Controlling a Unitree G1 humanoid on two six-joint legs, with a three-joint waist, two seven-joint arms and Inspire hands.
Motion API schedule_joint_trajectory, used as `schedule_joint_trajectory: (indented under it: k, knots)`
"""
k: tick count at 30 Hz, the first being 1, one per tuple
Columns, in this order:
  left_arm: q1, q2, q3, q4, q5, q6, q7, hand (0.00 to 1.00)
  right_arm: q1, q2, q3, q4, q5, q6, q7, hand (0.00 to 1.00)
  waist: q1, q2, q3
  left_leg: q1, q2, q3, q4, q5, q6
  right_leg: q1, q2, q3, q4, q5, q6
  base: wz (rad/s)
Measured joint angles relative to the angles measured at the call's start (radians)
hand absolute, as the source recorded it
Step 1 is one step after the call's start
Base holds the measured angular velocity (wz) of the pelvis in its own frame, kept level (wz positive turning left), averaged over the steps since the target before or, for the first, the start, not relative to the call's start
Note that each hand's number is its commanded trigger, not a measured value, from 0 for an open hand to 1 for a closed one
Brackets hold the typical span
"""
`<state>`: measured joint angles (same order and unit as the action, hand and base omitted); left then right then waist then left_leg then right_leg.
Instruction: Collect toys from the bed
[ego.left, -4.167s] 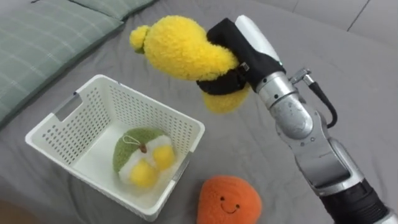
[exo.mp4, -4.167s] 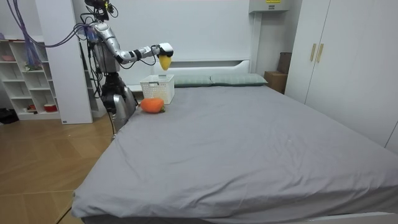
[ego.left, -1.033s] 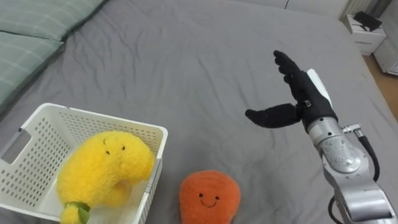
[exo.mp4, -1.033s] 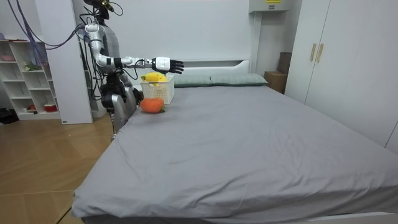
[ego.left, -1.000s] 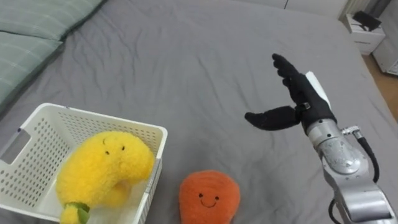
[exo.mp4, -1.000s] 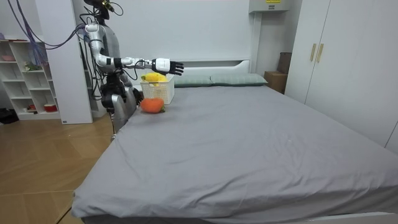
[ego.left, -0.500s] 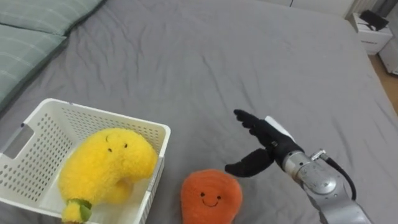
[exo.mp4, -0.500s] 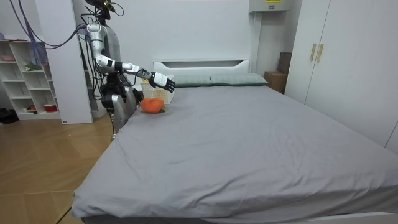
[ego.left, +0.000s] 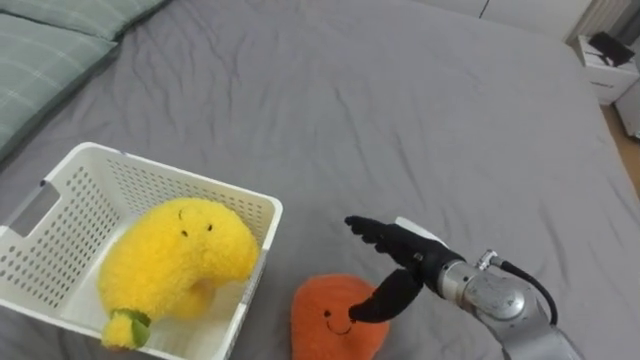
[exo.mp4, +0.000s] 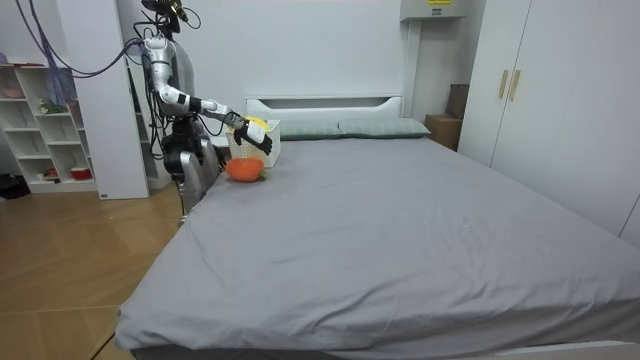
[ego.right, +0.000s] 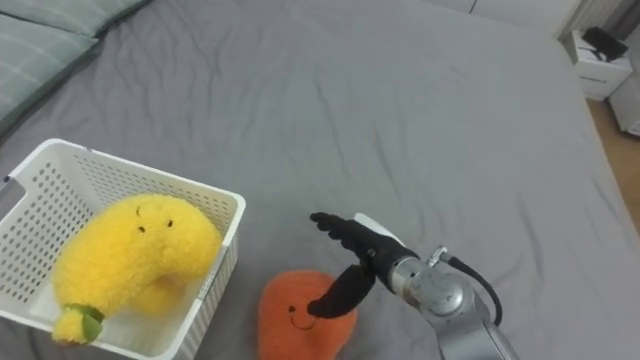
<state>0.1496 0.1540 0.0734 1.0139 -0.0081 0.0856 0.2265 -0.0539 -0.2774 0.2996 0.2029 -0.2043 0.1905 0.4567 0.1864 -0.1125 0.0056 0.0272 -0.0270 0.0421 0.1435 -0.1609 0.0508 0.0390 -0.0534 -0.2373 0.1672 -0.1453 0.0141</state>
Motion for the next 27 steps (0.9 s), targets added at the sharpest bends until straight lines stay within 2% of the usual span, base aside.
schedule_joint_trajectory:
  k: [2, 7, 14, 17, 19, 23, 27]
  knots:
    - [0.000, 0.000, 0.000, -0.001, 0.000, 0.000, 0.000, 0.00, 0.000, 0.001, 0.006, 0.015, -0.002, 0.009, 0.029, 0.00, 0.013, -0.002, 0.0004, 0.002, 0.000, 0.000, 0.000, 0.000, 0.000, 0.001, 0.000, 0.000, 0.000, 0.000, 0.000, 0.00]
    - [0.000, 0.002, 0.001, -0.001, 0.000, 0.009, -0.001, 0.00, 0.000, 0.005, 0.057, 0.025, -0.110, 0.031, 0.089, 0.00, 0.037, -0.004, 0.0106, -0.003, 0.000, 0.000, 0.001, 0.000, 0.000, 0.000, 0.000, 0.001, 0.000, 0.000, 0.000, 0.00]
    - [-0.007, -0.009, -0.001, -0.020, -0.002, 0.021, 0.001, 0.00, -0.007, 0.028, 0.071, 0.087, -0.270, 0.043, 0.077, 0.00, 0.042, -0.003, 0.0132, -0.016, -0.003, -0.015, 0.009, 0.000, 0.000, -0.003, -0.004, -0.016, 0.001, 0.000, 0.000, 0.07]
    - [-0.005, -0.015, -0.015, -0.023, -0.002, 0.021, 0.011, 0.00, -0.008, 0.061, 0.070, 0.129, -0.332, 0.040, 0.035, 0.00, 0.042, 0.002, 0.0137, -0.015, -0.002, -0.016, 0.009, 0.000, 0.000, -0.002, -0.003, -0.011, 0.000, 0.000, 0.000, 0.00]
    - [-0.004, -0.025, -0.019, -0.024, -0.002, 0.021, 0.020, 0.00, -0.007, 0.089, 0.068, 0.181, -0.351, 0.040, -0.013, 0.00, 0.043, 0.008, 0.0108, -0.015, -0.002, -0.016, 0.009, 0.000, 0.000, -0.001, -0.003, -0.012, 0.000, 0.000, 0.000, 0.00]
    - [0.000, -0.034, -0.020, -0.029, -0.001, 0.020, 0.030, 0.00, -0.006, 0.103, 0.068, 0.202, -0.359, 0.031, -0.082, 0.00, 0.041, 0.024, 0.0113, -0.014, -0.003, -0.019, 0.008, 0.000, 0.000, 0.003, -0.003, -0.014, -0.001, 0.000, 0.000, 0.02]
    - [0.001, -0.038, -0.021, -0.034, -0.001, 0.010, 0.048, 0.00, -0.008, 0.117, 0.068, 0.274, -0.360, -0.005, -0.197, 0.02, 0.044, 0.036, 0.0102, -0.015, -0.003, -0.021, 0.007, 0.000, 0.000, 0.005, -0.003, -0.018, -0.001, 0.000, 0.000, 0.01]
